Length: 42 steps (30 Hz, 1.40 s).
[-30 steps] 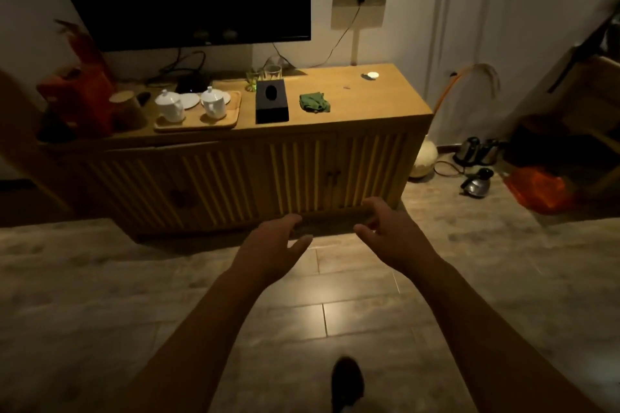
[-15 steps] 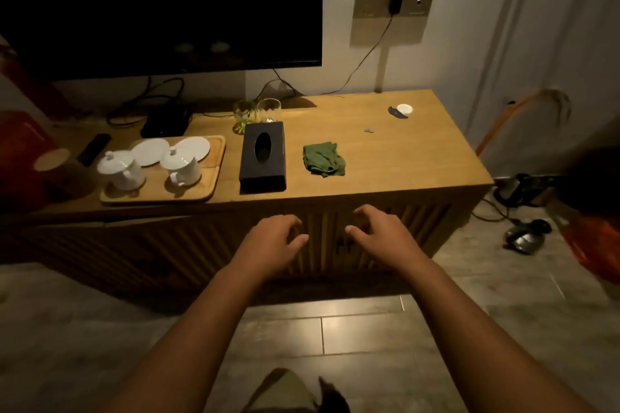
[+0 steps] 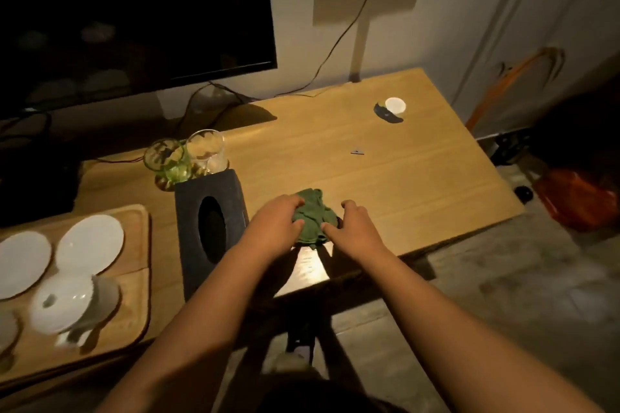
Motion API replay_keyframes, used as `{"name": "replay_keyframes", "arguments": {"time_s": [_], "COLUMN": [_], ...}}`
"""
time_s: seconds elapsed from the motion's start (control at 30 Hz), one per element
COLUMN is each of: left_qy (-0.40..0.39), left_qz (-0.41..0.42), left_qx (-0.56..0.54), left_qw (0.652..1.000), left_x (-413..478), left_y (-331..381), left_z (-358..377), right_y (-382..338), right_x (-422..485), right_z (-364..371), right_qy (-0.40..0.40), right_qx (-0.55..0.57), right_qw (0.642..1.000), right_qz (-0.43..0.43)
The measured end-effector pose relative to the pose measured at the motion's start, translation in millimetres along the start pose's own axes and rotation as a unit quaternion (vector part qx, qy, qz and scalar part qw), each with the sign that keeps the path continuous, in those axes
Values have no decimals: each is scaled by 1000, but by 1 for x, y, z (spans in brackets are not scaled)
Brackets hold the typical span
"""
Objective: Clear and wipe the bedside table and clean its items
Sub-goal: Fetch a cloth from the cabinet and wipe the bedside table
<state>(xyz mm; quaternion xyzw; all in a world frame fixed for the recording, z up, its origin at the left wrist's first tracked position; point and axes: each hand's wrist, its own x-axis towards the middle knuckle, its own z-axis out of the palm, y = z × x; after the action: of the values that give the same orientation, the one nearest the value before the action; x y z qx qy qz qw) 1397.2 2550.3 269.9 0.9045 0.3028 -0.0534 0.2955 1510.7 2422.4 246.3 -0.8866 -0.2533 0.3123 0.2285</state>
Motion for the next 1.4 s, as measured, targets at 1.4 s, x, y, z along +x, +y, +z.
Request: {"name": "replay_keyframes", "arguments": {"time_s": [1.4], "left_qy": [-527], "left_qz": [508], "left_qx": [25], "left_qw": [681], "left_x": [-395], "left_y": [377], "left_z": [291], "right_y": [322], "right_x": [-611], "right_z": [48], "right_qy": [522], "right_qx": [393], "right_qw": [676], "right_qz": [341]}}
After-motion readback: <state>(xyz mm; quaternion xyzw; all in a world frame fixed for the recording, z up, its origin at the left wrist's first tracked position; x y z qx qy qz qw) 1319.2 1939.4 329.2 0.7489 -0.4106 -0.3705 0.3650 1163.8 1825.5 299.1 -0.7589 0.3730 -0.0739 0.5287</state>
